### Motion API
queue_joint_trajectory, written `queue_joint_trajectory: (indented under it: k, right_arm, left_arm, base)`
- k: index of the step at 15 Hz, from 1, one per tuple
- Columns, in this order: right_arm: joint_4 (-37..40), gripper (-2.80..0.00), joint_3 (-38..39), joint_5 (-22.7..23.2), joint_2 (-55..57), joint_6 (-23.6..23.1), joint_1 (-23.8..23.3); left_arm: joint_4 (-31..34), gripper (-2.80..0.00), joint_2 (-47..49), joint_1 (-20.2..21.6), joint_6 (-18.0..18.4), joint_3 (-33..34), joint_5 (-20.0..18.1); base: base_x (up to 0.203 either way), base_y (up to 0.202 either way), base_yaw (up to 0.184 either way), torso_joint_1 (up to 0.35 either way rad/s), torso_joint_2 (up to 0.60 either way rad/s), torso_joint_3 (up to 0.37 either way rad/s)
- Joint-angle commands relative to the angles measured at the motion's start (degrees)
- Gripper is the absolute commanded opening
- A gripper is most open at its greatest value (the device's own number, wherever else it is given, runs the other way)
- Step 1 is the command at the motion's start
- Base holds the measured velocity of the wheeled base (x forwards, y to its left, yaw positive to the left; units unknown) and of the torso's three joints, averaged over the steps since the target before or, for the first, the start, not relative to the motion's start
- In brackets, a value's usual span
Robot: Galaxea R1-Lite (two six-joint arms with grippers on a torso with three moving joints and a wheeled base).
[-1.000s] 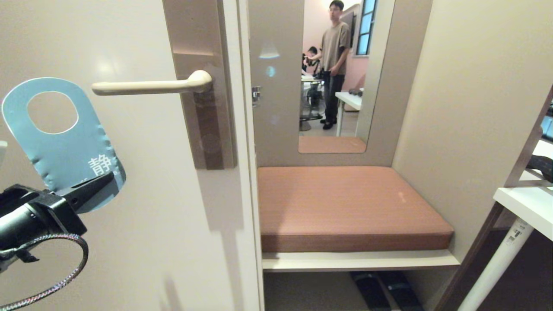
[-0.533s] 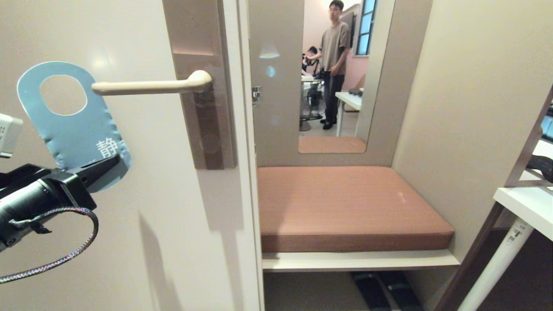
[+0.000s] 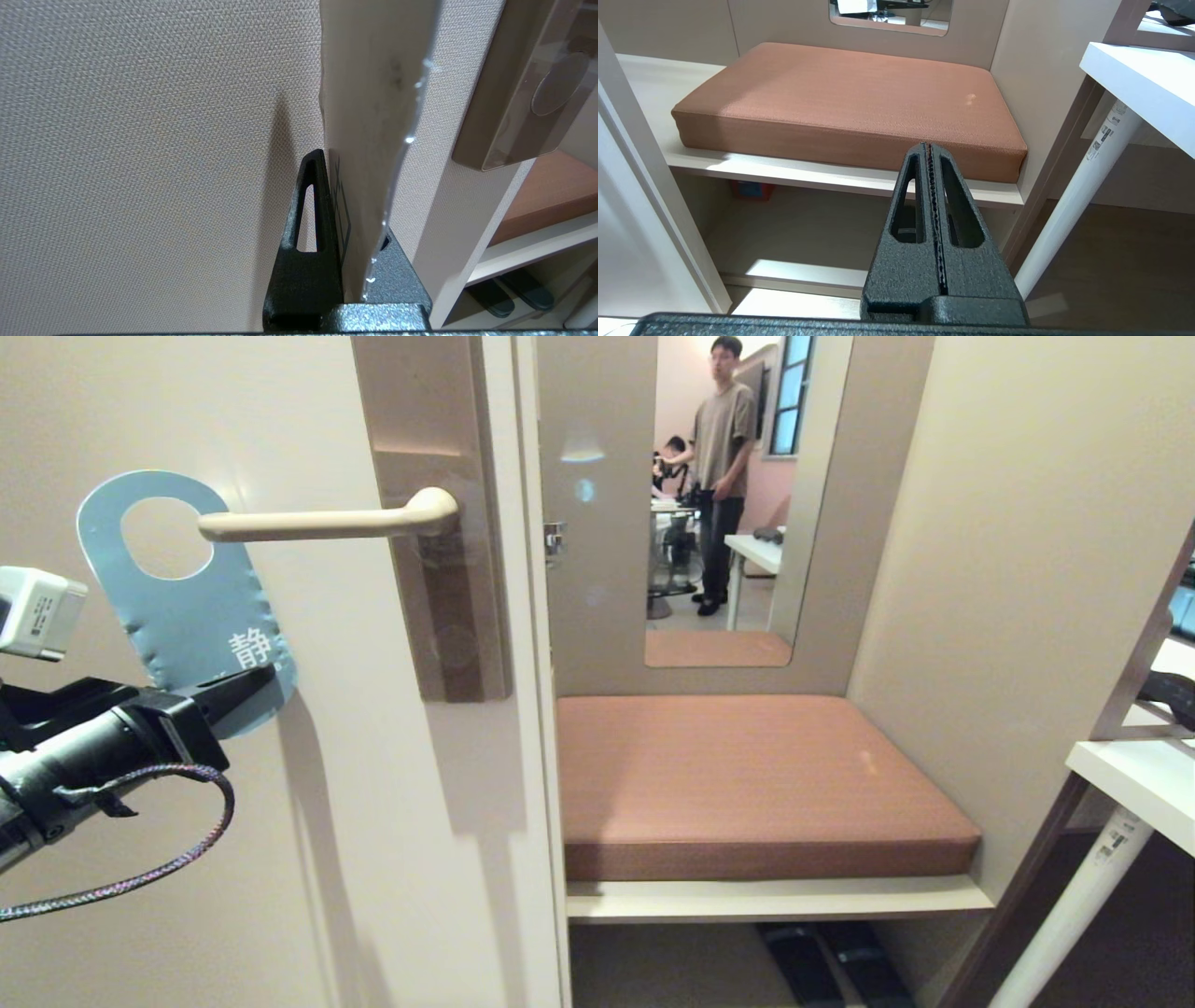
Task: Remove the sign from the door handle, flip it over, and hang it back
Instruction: Hang the sign back with the other side facing out
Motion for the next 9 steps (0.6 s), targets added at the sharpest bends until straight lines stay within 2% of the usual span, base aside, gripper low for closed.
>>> queue_joint_trajectory:
  k: [1, 5, 9]
  right_arm:
    - [0.01, -2.80, 0.00, 0.02, -0.02, -0.03, 0.02]
    - [-0.16, -2.80, 0.00, 0.02, -0.02, -0.03, 0.02]
    - [-4.12, -2.80, 1.32, 0.06, -0.02, -0.03, 0.02]
  left_arm:
    - [-0.28, -2.80, 0.78, -0.17, 0.08, -0.12, -0.10]
    - [-0.28, -2.80, 1.84, -0.57, 1.56, -1.14, -0.13]
    - [-0.28, -2.80, 1.75, -1.93, 1.69, -1.18, -0.10]
  base:
    - [0.000, 0.000, 0.000, 0.000, 0.00, 0.000]
    - [0.000, 0.000, 0.000, 0.000, 0.00, 0.000]
    - [0.000, 0.000, 0.000, 0.000, 0.00, 0.000]
